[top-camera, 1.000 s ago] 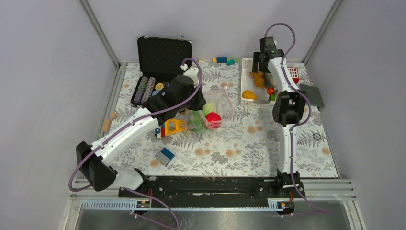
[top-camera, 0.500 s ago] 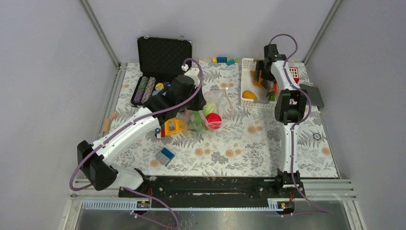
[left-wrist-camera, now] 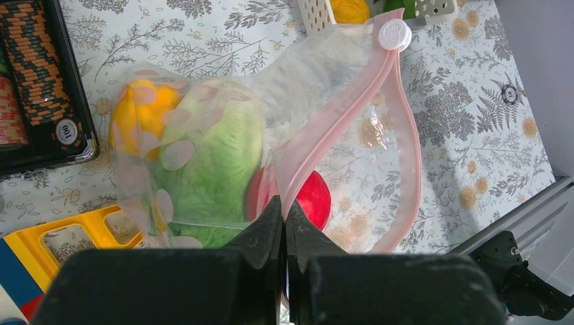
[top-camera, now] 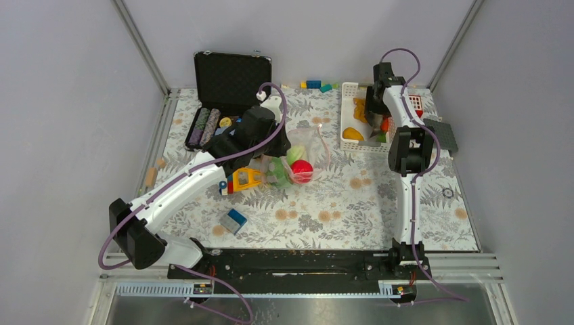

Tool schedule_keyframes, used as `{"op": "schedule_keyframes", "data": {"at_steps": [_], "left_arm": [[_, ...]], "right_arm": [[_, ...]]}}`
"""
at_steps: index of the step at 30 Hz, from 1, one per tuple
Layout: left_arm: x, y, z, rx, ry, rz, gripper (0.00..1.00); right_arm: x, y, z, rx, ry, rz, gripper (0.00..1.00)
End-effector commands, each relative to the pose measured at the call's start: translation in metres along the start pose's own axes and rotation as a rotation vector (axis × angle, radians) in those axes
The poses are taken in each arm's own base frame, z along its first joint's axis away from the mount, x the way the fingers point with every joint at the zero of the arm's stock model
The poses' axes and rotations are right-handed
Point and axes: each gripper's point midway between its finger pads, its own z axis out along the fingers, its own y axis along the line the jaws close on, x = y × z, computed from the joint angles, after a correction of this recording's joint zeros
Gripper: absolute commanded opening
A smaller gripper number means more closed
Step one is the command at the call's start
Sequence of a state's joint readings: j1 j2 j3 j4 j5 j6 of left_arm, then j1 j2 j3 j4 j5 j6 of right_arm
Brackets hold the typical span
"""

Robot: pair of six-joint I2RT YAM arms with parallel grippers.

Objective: Place the food in the zip-top bag and seal the zipper
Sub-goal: Pick up the fake fish from the bin.

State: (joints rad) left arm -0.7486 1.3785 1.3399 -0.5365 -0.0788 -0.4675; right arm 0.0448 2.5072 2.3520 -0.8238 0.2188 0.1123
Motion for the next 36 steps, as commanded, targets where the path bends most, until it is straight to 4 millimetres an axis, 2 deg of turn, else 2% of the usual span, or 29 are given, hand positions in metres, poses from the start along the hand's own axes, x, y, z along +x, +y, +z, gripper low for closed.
{"op": "schedule_keyframes", "data": {"at_steps": [1, 6, 11, 14, 19, 26, 33, 36], "left_arm": [[-0.02, -0.005, -0.004, 0.009, -0.059, 0.005, 0.0], [-0.02, -0.004, -0.005, 0.006, -0.058, 0.005, 0.0], [-0.021, -0.004, -0.005, 0.008, -0.059, 0.004, 0.0], [-0.021, -0.006, -0.006, 0.014, -0.06, 0.003, 0.0], [-0.021, -0.007, -0.007, 0.019, -0.062, -0.004, 0.0], [-0.023, -0.009, -0.008, 0.029, -0.066, -0.015, 0.0], [-0.024, -0.011, -0.009, 0.038, -0.07, -0.015, 0.0], [-0.026, -0.011, -0.01, 0.038, -0.074, -0.016, 0.0]], "right_arm": [[0.009, 0.009, 0.01, -0.034, 0.038, 0.005, 0.59], [0.004, 0.01, 0.006, -0.039, 0.021, 0.019, 0.3], [0.0, 0.009, -0.003, -0.046, 0.003, 0.017, 0.15], [-0.004, 0.01, -0.014, -0.068, -0.012, 0.01, 0.01], [-0.013, 0.01, -0.042, -0.095, -0.054, 0.027, 0.0], [-0.024, 0.002, -0.095, -0.13, -0.203, 0.062, 0.0], [-0.02, -0.005, -0.132, -0.161, -0.294, 0.081, 0.0], [-0.01, -0.009, -0.148, -0.165, -0.302, 0.11, 0.0]]}}
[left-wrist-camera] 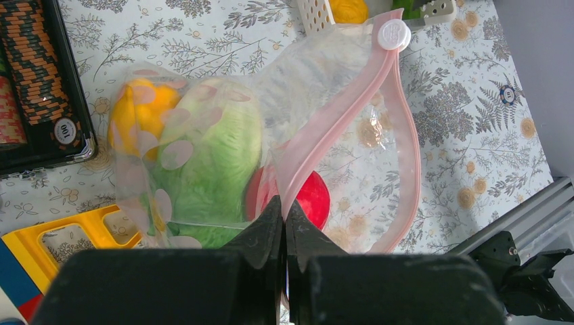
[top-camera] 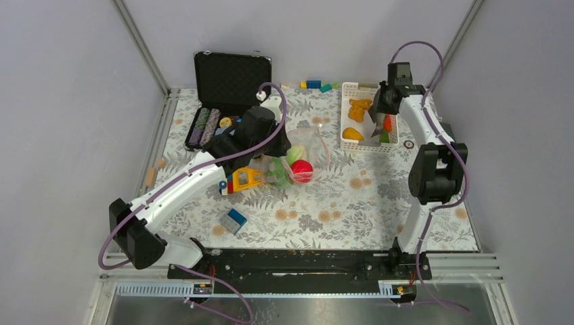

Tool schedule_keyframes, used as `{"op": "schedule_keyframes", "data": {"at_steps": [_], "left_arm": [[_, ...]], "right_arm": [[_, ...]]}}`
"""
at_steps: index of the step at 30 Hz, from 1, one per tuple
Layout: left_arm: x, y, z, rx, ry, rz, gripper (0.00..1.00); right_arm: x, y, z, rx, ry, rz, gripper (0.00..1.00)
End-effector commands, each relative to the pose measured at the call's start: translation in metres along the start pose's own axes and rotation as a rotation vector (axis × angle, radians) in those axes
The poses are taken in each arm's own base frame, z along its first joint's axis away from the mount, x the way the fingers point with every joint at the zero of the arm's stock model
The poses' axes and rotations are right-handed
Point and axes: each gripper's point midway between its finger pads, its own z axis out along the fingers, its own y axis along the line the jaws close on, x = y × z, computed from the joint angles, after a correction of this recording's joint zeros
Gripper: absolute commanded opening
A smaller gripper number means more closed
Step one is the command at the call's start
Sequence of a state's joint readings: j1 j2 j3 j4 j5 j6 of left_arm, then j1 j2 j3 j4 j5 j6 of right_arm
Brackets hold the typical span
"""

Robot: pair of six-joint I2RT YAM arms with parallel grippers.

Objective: Place the food in the zip-top bag and seal the zipper
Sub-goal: Pick up the fake fish from the bin, then place the fake fish in the zipper food storage bag.

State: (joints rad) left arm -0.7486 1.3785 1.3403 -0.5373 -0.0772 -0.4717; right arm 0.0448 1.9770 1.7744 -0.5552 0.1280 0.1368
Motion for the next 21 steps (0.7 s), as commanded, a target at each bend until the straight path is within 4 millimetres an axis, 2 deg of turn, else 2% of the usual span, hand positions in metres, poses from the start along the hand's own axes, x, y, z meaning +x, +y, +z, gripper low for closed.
{"op": "schedule_keyframes", "data": {"at_steps": [1, 3, 7, 11, 14, 18, 21], "left_arm": [[-0.026, -0.01, -0.009, 0.033, -0.077, -0.011, 0.0], [-0.026, -0.007, -0.009, 0.016, -0.077, -0.006, 0.0], [-0.026, -0.007, -0.008, 0.01, -0.073, -0.003, 0.0], [-0.028, -0.007, -0.007, 0.011, -0.075, 0.006, 0.0], [-0.029, -0.009, -0.006, 0.02, -0.078, 0.016, 0.0], [-0.03, -0.01, -0.006, 0.034, -0.089, 0.036, 0.0], [-0.03, -0.008, -0.005, 0.033, -0.1, 0.068, 0.0]], "right_arm": [[-0.019, 0.005, -0.041, -0.044, -0.112, 0.065, 0.0], [-0.019, 0.008, -0.067, -0.086, -0.144, 0.092, 0.0], [-0.006, 0.031, -0.119, -0.263, -0.161, 0.143, 0.0], [0.03, 0.061, -0.174, -0.51, -0.113, 0.193, 0.0], [0.052, 0.089, -0.228, -0.753, -0.08, 0.215, 0.0], [0.079, 0.11, -0.294, -1.001, -0.033, 0.206, 0.0], [0.103, 0.119, -0.324, -1.079, 0.049, 0.191, 0.0]]}}
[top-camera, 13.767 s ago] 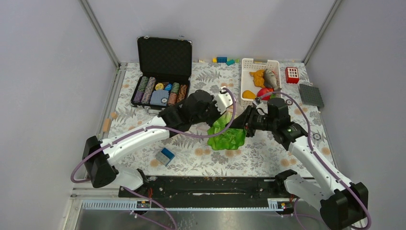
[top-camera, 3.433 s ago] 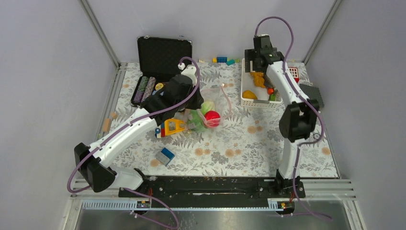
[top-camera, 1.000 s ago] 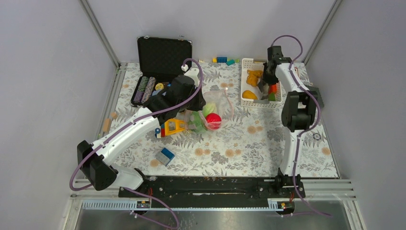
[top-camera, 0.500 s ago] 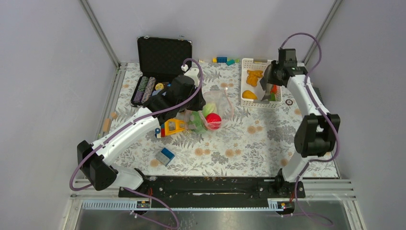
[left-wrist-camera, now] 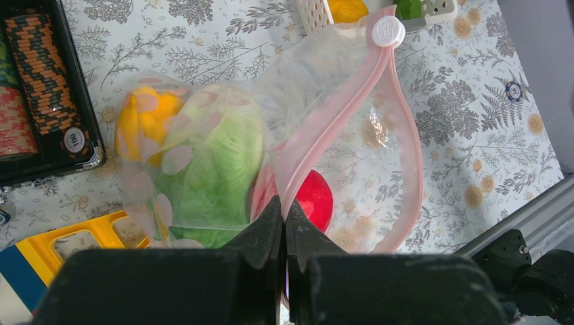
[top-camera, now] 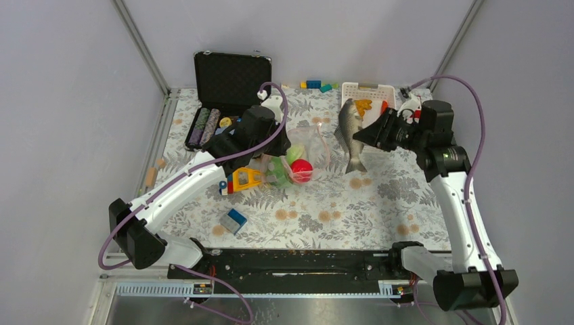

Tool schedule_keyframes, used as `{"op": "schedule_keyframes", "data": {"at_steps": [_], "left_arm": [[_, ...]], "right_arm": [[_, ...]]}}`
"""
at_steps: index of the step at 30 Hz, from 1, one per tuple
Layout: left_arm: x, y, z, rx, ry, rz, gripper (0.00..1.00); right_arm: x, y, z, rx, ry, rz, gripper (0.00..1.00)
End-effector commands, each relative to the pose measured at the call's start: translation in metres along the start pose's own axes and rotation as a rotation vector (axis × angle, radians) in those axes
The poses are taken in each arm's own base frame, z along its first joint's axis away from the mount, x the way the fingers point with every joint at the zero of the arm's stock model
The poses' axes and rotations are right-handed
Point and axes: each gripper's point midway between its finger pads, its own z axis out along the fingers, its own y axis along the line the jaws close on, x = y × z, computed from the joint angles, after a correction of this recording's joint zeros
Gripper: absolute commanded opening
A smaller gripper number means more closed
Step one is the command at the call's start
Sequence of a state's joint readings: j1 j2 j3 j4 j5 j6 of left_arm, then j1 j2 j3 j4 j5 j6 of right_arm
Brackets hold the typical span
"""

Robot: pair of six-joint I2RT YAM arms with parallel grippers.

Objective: Place the food in the zip-top bag and seal the zipper
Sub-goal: Place the fake fish in the zipper food storage bag.

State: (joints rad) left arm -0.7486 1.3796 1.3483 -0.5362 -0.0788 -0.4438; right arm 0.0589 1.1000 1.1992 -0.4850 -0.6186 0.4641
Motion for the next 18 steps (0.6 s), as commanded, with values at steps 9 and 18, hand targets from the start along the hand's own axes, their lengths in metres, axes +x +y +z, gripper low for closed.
{"op": "schedule_keyframes", "data": {"at_steps": [9, 18], "left_arm": [[-0.02, -0.012, -0.004, 0.076, -0.077, 0.112, 0.0], [-0.009, -0.034, -0.017, 0.186, -0.084, 0.203, 0.0]], "right_arm": [[0.12, 0.106, -0.045, -0.337, 0.55, 0.196, 0.0], [0.113, 0.083, -0.013, -0.106, 0.624, 0.341, 0.0]]}}
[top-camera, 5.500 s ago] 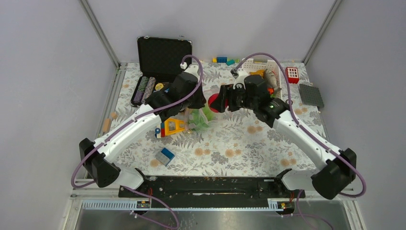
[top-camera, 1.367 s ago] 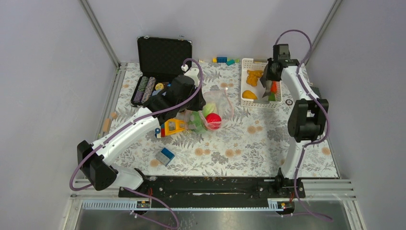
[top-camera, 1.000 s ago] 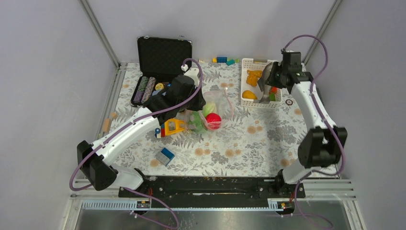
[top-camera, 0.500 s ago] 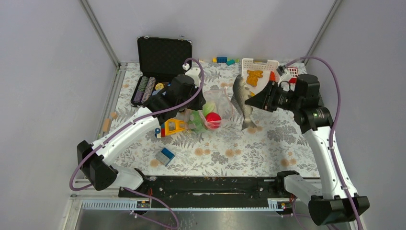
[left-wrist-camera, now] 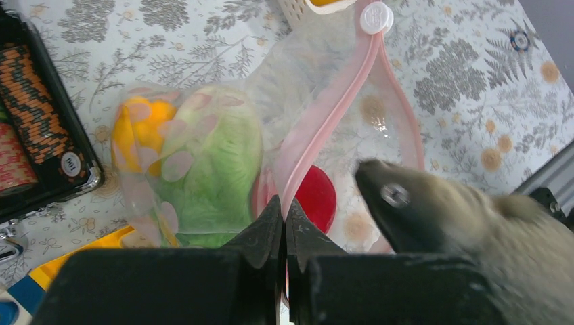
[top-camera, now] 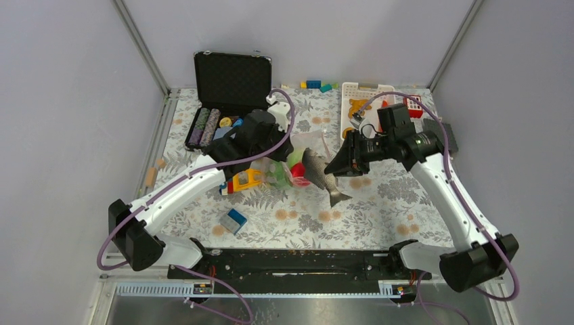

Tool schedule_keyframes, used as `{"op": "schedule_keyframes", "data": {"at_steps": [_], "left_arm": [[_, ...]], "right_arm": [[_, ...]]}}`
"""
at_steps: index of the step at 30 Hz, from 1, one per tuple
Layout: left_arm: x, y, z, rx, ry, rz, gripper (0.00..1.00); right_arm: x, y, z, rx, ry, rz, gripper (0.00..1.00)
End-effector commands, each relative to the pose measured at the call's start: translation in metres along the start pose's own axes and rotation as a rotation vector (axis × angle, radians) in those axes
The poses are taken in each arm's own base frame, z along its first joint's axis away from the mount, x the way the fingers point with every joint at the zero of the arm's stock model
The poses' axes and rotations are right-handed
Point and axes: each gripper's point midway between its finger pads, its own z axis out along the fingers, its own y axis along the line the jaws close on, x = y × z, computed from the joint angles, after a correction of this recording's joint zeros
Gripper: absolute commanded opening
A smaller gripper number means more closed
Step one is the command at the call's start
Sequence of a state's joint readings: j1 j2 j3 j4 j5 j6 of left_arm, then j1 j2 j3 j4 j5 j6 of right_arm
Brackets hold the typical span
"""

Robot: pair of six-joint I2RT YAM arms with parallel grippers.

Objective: Place the food in the zip-top bag and seal the zipper
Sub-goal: Place the fake fish in the zipper food storage bag.

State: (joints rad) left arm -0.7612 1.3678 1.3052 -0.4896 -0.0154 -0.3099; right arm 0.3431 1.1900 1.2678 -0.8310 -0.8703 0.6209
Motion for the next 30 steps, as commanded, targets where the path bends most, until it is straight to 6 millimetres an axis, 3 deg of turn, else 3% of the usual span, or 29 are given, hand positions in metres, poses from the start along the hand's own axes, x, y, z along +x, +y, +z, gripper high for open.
{"op": "schedule_keyframes", "data": {"at_steps": [1, 6, 11, 18, 24, 30], "left_arm": [[-0.022, -0.028, -0.019, 0.112, -0.102, 0.079, 0.0], [-0.019, -0.037, -0.025, 0.135, -0.108, 0.102, 0.0], [-0.017, -0.049, -0.028, 0.193, -0.093, 0.113, 0.0], [-0.013, -0.063, -0.033, 0.246, -0.077, 0.125, 0.0], [-0.008, -0.079, -0.037, 0.316, -0.05, 0.149, 0.0], [-0.005, -0.089, -0.043, 0.354, -0.042, 0.164, 0.0]], "right_arm": [[-0.012, 0.004, 0.002, 0.049, 0.008, 0.09, 0.0], [-0.031, -0.006, 0.013, 0.102, -0.024, 0.136, 0.0], [-0.045, -0.015, 0.038, 0.124, -0.06, 0.147, 0.0], [-0.091, -0.054, 0.043, 0.327, -0.378, 0.179, 0.0], [-0.103, -0.064, 0.061, 0.336, -0.454, 0.238, 0.01], [-0.112, -0.064, 0.064, 0.389, -0.553, 0.242, 0.12]]}}
